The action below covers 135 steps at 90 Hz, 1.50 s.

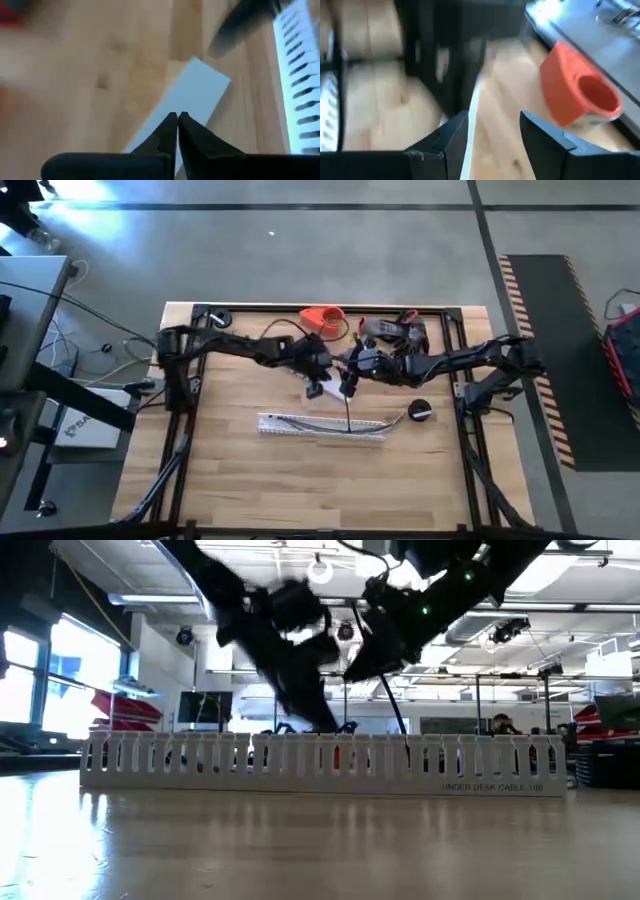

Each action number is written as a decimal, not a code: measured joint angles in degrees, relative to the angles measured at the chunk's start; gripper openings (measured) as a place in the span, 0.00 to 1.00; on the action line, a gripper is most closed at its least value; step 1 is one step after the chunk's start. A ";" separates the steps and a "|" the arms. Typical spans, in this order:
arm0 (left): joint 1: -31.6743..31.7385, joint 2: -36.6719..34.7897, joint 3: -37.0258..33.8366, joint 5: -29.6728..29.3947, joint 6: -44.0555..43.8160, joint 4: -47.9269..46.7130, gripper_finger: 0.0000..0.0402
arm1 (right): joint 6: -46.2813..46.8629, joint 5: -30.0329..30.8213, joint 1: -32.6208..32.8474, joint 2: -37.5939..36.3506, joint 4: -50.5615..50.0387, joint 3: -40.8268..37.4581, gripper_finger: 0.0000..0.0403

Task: Ziptie cables
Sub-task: Close the white cable duct

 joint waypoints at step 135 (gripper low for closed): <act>17.37 -17.94 -32.13 6.71 -24.68 4.90 0.00 | -11.23 -25.44 -12.71 35.97 4.09 20.35 0.73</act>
